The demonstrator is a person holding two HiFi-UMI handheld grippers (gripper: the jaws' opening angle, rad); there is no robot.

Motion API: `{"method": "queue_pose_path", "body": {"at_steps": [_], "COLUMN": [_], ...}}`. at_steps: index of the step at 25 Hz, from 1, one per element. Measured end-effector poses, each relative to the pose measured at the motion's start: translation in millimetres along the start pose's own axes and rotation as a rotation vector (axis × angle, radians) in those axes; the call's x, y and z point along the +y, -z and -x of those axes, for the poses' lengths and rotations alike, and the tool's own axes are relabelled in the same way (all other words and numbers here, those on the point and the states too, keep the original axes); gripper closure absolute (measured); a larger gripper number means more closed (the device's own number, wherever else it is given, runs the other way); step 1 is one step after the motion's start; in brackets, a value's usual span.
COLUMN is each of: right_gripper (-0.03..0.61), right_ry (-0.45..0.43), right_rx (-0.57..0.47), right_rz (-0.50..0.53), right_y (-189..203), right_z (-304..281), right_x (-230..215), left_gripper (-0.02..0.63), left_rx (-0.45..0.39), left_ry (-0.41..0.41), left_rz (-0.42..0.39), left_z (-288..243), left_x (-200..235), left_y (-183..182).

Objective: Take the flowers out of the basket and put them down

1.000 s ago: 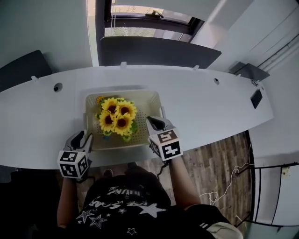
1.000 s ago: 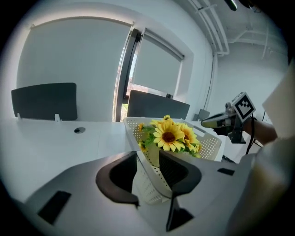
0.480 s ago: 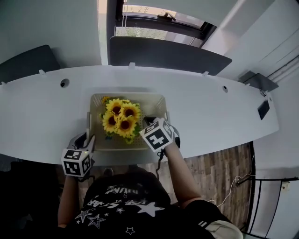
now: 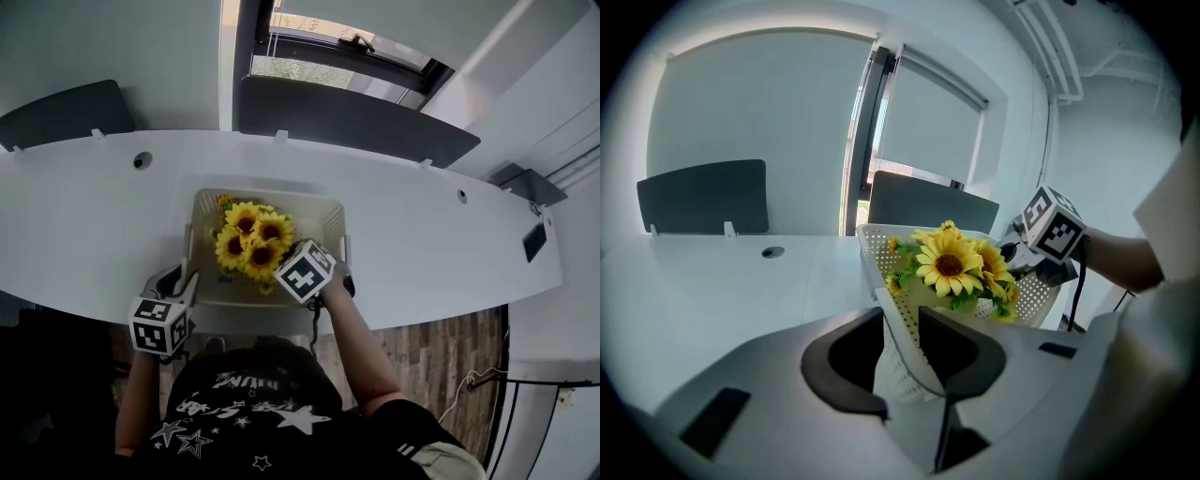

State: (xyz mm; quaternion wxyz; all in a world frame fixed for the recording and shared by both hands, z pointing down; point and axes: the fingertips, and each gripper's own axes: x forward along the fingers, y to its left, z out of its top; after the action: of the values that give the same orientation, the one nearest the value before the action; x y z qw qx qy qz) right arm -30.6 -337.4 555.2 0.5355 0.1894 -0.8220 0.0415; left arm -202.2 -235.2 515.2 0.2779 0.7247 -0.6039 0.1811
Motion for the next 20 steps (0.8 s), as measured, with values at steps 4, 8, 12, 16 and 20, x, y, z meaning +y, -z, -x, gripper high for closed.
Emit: {"method": "queue_pose_path", "body": {"at_steps": [4, 8, 12, 16, 20], "right_gripper": [0.575, 0.544, 0.407, 0.293, 0.219], "right_ry": [-0.024, -0.097, -0.147, -0.228, -0.303], "right_rx": [-0.008, -0.042, -0.074, -0.021, 0.015], "right_rz": [0.062, 0.106, 0.09, 0.153, 0.118], "right_y": [2.5, 6.7, 3.5, 10.2, 16.7], "right_z": [-7.8, -12.1, -10.9, -13.8, -21.4], "right_x": [1.8, 8.2, 8.9, 21.4, 40.3], "left_gripper": [0.494, 0.494, 0.494, 0.494, 0.494], "left_rx": [0.0, -0.001, -0.003, 0.001, -0.004], "left_ry": [0.001, 0.001, 0.0, 0.002, 0.001], "left_rz": [0.005, 0.007, 0.01, 0.012, 0.017], "left_z": [0.3, -0.2, 1.2, 1.0, 0.0], "left_x": [-0.1, -0.9, -0.1, 0.1, 0.6], "left_y": [-0.5, 0.1, 0.6, 0.6, 1.2]}}
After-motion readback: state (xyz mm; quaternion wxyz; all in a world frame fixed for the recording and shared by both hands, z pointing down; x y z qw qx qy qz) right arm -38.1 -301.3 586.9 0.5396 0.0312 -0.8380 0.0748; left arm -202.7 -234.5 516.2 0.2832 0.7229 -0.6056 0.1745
